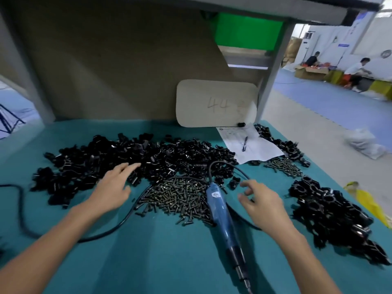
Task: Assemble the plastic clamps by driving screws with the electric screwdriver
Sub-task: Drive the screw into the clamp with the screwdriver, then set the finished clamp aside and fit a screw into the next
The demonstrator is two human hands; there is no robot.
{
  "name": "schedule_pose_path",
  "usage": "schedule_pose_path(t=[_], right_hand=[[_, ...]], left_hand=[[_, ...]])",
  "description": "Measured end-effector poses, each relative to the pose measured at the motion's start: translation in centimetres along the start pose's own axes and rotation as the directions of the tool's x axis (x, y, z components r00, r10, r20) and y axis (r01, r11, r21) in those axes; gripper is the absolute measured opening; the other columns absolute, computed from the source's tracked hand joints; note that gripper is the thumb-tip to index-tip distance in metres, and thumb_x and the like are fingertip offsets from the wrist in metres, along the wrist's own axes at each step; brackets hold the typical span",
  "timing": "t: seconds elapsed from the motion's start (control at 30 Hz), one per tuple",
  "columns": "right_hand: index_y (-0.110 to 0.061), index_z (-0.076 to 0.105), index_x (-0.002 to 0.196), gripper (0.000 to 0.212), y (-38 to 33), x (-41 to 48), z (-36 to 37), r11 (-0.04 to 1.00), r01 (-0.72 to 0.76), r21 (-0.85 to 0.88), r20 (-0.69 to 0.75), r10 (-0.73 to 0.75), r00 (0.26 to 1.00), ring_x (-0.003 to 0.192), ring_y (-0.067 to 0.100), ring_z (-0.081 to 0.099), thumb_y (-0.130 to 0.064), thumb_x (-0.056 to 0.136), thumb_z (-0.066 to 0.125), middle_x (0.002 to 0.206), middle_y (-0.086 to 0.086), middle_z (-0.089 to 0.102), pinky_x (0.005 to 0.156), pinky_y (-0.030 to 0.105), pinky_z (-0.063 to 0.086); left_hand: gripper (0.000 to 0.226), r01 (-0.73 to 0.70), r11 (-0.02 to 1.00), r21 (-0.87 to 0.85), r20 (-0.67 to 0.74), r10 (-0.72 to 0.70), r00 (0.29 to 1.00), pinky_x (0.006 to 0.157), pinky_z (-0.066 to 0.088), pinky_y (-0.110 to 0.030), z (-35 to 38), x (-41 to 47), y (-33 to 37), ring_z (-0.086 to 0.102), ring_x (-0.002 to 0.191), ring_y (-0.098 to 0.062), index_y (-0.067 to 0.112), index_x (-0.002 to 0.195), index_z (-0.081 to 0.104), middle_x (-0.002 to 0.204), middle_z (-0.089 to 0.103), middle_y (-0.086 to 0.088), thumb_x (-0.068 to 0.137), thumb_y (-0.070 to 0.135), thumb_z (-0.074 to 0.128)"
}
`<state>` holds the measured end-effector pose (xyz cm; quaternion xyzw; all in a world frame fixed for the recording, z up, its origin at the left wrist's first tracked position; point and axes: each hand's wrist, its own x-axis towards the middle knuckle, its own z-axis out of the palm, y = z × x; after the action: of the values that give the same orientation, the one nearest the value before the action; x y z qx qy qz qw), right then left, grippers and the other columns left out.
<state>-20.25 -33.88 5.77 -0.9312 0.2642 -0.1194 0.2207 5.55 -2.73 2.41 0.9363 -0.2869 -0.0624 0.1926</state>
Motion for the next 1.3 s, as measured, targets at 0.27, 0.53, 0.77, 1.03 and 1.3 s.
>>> schedule_pose_path(t=[0.27,0.53,0.77,1.03,1.3], right_hand=[[-0.018,0.053,0.143,0.037,-8.1,11.5,6.4,0.867,0.396,-0.301,0.271,-0.321,0.907,0.121,0.037,0.053,-0.024,0.106,0.048,0.126,0.013,0.064,0.101,0.048,0.044],[-0.013,0.049,0.141,0.039,-9.5,13.5,9.3,0.811,0.407,-0.420,0.317,-0.289,0.903,0.119,0.040,0.051,-0.008,0.102,0.046,0.130,0.019,0.056,0.099,0.048,0.042],[-0.016,0.051,0.136,0.042,-9.6,15.2,8.5,0.792,0.449,-0.414,0.460,-0.244,0.854,0.096,0.034,0.055,0.004,0.099,0.047,0.114,0.017,0.055,0.085,0.046,0.055],[-0.016,0.053,0.128,0.024,-7.8,15.4,8.6,0.839,0.447,-0.310,0.503,-0.254,0.826,0.116,0.037,0.048,-0.027,0.107,0.050,0.124,0.015,0.048,0.099,0.046,0.045],[-0.015,0.051,0.108,0.014,-7.4,15.2,8.8,0.873,0.401,-0.279,0.440,-0.255,0.861,0.105,0.035,0.047,-0.023,0.108,0.040,0.119,0.014,0.053,0.097,0.049,0.044]], left_hand=[[0.041,0.014,0.999,0.042,0.016,-0.015,1.000,0.103,0.043,-0.038,1.3,1.8,0.1,0.048,0.127,-0.024,0.030,0.142,0.047,0.144,0.041,-0.002,0.102,0.028,0.058],[0.029,0.035,0.975,-0.217,-0.141,-0.066,0.988,0.097,0.049,-0.034,0.4,1.3,-0.6,0.055,0.110,-0.015,0.031,0.109,0.064,0.127,0.051,0.004,0.085,0.028,0.080],[0.030,0.083,0.940,-0.332,-0.125,-0.132,0.983,0.068,0.041,-0.018,0.5,0.3,-0.8,0.054,0.087,-0.004,0.035,0.092,0.060,0.114,0.057,0.010,0.079,0.029,0.086],[0.049,0.068,0.797,-0.601,-0.063,-0.131,0.989,0.069,0.042,-0.031,-2.6,-1.3,0.7,0.057,0.080,-0.010,0.035,0.092,0.067,0.095,0.068,0.000,0.080,0.078,0.047],[0.070,0.232,0.389,-0.892,0.139,-0.253,0.957,0.064,0.045,-0.031,-4.9,-3.9,3.4,0.048,0.062,-0.014,0.014,0.087,0.048,0.067,0.055,0.000,0.072,0.082,0.043]])
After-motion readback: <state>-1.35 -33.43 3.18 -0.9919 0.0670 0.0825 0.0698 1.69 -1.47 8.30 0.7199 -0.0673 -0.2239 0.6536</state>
